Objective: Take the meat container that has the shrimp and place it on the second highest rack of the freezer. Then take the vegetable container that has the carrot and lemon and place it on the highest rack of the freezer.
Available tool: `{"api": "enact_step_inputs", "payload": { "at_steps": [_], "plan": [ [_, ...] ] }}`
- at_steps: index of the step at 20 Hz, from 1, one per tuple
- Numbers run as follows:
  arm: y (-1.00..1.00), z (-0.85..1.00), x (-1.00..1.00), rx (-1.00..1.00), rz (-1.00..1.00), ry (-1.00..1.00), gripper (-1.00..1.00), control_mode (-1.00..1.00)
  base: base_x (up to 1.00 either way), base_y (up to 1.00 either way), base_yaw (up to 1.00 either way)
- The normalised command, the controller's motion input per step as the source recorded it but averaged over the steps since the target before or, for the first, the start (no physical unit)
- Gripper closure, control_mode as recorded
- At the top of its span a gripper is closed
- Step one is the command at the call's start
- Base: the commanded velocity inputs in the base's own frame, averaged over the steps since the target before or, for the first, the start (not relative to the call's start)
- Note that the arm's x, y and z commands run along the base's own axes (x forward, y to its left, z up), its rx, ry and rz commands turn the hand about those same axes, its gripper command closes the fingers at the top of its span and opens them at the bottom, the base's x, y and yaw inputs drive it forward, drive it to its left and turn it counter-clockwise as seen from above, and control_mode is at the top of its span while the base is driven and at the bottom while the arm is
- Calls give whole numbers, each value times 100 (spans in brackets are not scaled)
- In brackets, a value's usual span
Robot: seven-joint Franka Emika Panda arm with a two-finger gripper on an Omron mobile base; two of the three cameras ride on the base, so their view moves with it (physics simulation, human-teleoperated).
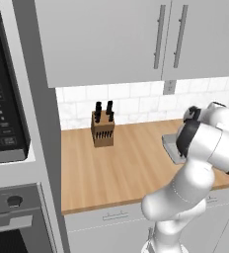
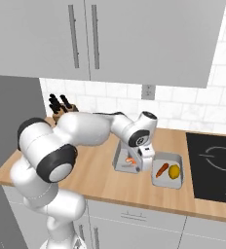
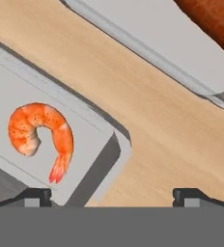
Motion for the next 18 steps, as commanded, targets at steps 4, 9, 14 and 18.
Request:
{"api": "enact_step_inputs", "payload": {
  "at_steps": [4, 9, 14, 18],
  "plan": [
    [-10, -41, 0, 0, -13, 0, -100, -100, 0, 0, 0],
    [-5, -40, 4, 0, -13, 0, -100, -100, 0, 0, 0],
    [-3, -13, 3, 0, -11, 0, -100, -100, 0, 0, 0],
    [-1, -13, 0, 0, -10, 0, -100, -100, 0, 0, 0]
  ]
}}
